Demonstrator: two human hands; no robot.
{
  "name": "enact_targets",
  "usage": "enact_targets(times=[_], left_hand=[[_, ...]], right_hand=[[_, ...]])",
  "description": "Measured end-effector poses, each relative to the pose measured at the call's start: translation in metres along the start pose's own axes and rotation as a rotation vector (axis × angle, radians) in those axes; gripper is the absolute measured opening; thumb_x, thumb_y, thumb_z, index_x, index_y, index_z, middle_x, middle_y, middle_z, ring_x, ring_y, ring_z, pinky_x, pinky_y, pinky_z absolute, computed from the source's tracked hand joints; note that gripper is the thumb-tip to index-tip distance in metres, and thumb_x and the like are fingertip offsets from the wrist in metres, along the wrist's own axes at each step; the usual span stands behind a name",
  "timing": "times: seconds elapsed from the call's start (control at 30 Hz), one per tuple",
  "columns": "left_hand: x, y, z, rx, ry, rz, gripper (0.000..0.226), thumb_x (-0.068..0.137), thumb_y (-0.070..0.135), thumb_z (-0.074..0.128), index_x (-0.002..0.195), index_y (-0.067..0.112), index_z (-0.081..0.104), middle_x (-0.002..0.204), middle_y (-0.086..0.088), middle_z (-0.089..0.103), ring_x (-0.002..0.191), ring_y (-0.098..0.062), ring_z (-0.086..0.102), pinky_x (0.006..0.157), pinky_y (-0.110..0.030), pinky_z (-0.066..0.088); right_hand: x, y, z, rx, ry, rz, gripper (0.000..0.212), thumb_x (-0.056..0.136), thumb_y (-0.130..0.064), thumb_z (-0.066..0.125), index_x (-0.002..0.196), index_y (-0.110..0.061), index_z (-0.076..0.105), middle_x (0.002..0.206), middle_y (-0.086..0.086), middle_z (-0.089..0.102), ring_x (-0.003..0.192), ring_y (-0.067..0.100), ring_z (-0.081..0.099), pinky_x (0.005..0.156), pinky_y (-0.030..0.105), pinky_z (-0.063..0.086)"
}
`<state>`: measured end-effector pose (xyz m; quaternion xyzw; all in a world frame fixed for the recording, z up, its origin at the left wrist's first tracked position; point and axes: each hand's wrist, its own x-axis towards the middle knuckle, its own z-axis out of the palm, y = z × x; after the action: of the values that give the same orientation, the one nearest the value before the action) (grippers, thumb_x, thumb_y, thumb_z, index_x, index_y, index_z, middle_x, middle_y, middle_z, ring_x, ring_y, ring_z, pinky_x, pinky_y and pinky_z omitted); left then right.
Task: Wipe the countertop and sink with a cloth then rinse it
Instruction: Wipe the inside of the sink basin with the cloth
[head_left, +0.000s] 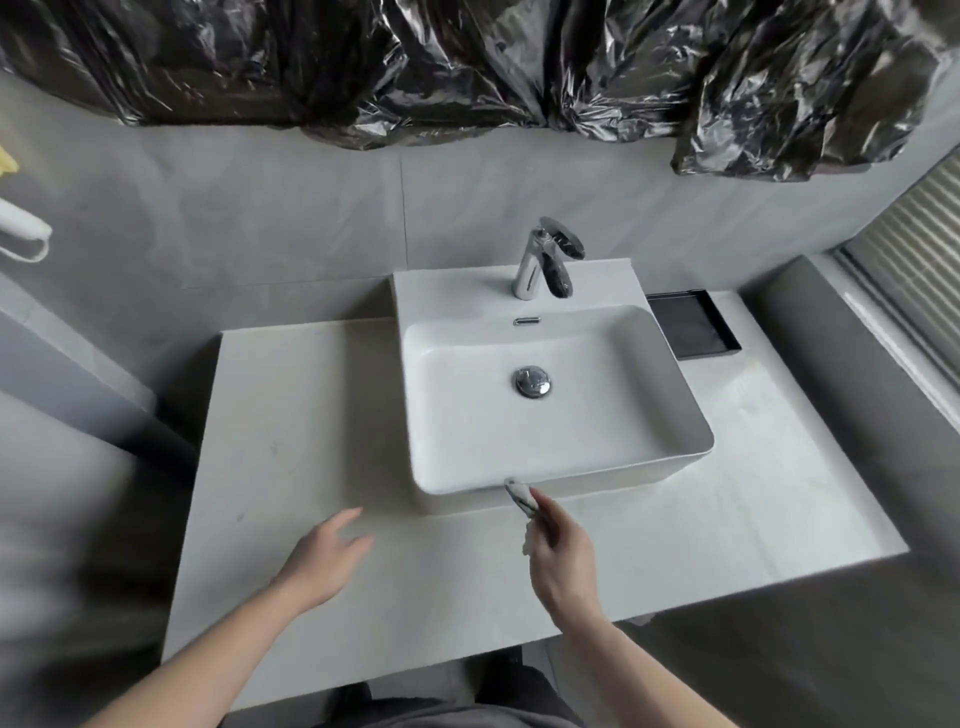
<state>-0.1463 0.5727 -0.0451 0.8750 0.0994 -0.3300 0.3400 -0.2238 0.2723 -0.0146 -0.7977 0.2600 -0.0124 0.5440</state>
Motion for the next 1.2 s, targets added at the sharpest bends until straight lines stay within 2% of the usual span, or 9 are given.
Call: enact_targets(times=[0.1, 0.2, 0.33, 0.43, 0.7, 0.8, 0.9, 1.03, 1.2], left_hand=[[0.011, 0.05, 0.012, -0.172, 0.089, 0.02, 0.078, 0.081, 0.055, 0.06, 0.151, 0.023, 0.049, 0.152, -0.002, 0.053, 0.14, -0.022, 0.05, 0.116, -0.036, 0.037], [0.018, 0.096, 0.028, -0.272, 0.153, 0.012, 0.051, 0.099, 0.033, 0.06, 0.147, 0.018, 0.051, 0.142, 0.002, 0.057, 0.132, -0.022, 0.054, 0.107, -0.034, 0.04], [0.027, 0.126, 0.05, -0.216, 0.31, -0.031, 0.025, 0.094, 0.025, 0.056, 0.115, 0.016, 0.065, 0.11, -0.006, 0.072, 0.104, -0.032, 0.065, 0.082, -0.037, 0.049], [0.028, 0.126, 0.058, -0.073, 0.396, -0.056, 0.023, 0.095, 0.016, 0.054, 0.115, 0.017, 0.064, 0.112, -0.013, 0.071, 0.1, -0.037, 0.065, 0.072, -0.035, 0.043], [0.034, 0.127, 0.06, 0.016, 0.424, -0.087, 0.028, 0.093, 0.011, 0.048, 0.114, 0.02, 0.064, 0.105, -0.014, 0.071, 0.084, -0.035, 0.059, 0.067, -0.034, 0.041], [0.034, 0.126, 0.058, 0.038, 0.411, -0.094, 0.024, 0.093, 0.014, 0.05, 0.111, 0.02, 0.064, 0.104, -0.013, 0.071, 0.09, -0.036, 0.063, 0.067, -0.034, 0.042], [0.035, 0.126, 0.054, 0.037, 0.396, -0.109, 0.018, 0.093, 0.015, 0.053, 0.105, 0.019, 0.065, 0.103, -0.01, 0.071, 0.087, -0.034, 0.061, 0.068, -0.034, 0.044], [0.035, 0.131, 0.049, 0.063, 0.376, -0.131, 0.01, 0.092, 0.014, 0.054, 0.099, 0.018, 0.06, 0.102, -0.009, 0.069, 0.083, -0.031, 0.055, 0.068, -0.032, 0.042], [0.037, 0.133, 0.05, 0.089, 0.4, -0.154, 0.015, 0.092, 0.015, 0.055, 0.104, 0.017, 0.063, 0.109, -0.01, 0.07, 0.084, -0.029, 0.053, 0.07, -0.031, 0.04]], right_hand=[[0.029, -0.006, -0.015, -0.081, -0.042, -0.206, 0.048, 0.1, 0.001, 0.049, 0.13, -0.032, 0.068, 0.119, -0.027, 0.071, 0.11, -0.006, 0.066, 0.099, 0.022, 0.052], [0.057, -0.01, -0.014, -0.201, -0.072, -0.418, 0.039, 0.102, -0.003, 0.049, 0.129, -0.022, 0.07, 0.136, -0.019, 0.064, 0.128, -0.008, 0.054, 0.109, 0.013, 0.041], [0.087, 0.0, -0.017, -0.427, -0.323, -0.568, 0.048, 0.091, 0.007, 0.045, 0.123, -0.021, 0.068, 0.125, -0.011, 0.068, 0.116, 0.014, 0.063, 0.101, 0.033, 0.05], [0.103, 0.013, -0.039, -0.518, -0.349, -0.588, 0.053, 0.082, 0.007, 0.048, 0.123, -0.02, 0.068, 0.123, -0.005, 0.069, 0.11, 0.024, 0.062, 0.098, 0.037, 0.051], [0.144, 0.049, -0.177, -0.604, -0.003, -0.555, 0.055, 0.07, 0.009, 0.051, 0.114, -0.016, 0.074, 0.112, 0.0, 0.075, 0.103, 0.023, 0.065, 0.096, 0.026, 0.044], [0.162, 0.054, -0.216, -0.649, 0.096, -0.434, 0.06, 0.069, 0.021, 0.056, 0.109, -0.019, 0.076, 0.107, -0.005, 0.077, 0.098, 0.019, 0.064, 0.091, 0.033, 0.05], [0.17, 0.053, -0.213, -0.635, 0.1, -0.413, 0.05, 0.076, 0.016, 0.057, 0.107, -0.018, 0.076, 0.107, -0.003, 0.078, 0.097, 0.025, 0.069, 0.092, 0.037, 0.052], [0.16, 0.028, -0.171, -0.491, -0.061, -0.619, 0.037, 0.09, -0.013, 0.044, 0.108, -0.018, 0.076, 0.112, -0.009, 0.077, 0.105, 0.015, 0.071, 0.092, 0.035, 0.054], [0.126, 0.009, -0.102, -0.523, -0.373, -0.695, 0.045, 0.079, 0.002, 0.05, 0.11, -0.019, 0.075, 0.11, -0.006, 0.077, 0.104, 0.018, 0.069, 0.094, 0.026, 0.051]])
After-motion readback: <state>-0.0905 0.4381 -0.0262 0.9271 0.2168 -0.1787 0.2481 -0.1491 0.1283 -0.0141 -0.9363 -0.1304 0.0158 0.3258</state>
